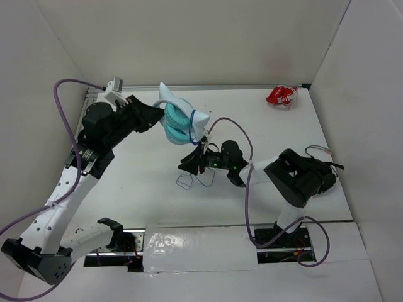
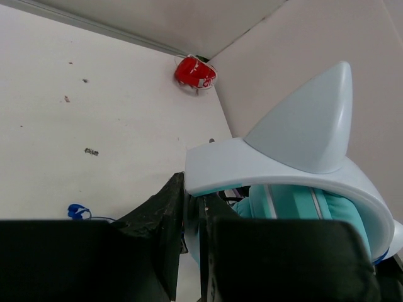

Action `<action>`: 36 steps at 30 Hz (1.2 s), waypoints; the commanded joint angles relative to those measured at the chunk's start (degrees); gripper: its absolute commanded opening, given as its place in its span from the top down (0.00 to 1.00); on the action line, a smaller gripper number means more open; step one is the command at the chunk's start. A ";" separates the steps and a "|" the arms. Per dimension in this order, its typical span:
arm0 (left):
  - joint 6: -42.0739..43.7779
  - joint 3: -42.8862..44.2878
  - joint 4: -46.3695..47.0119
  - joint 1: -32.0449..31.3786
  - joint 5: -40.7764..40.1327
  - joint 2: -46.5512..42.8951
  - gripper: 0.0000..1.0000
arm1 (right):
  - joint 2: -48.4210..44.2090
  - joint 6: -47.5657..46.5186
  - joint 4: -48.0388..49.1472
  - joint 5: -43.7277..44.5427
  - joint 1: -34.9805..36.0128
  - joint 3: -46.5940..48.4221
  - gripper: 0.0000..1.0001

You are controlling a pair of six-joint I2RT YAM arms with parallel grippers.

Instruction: Wrap the headphones

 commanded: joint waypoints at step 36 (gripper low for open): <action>24.62 -9.74 -3.78 1.82 11.88 12.42 1.00 | -10.91 -11.32 -83.29 -2.99 -22.99 47.36 1.00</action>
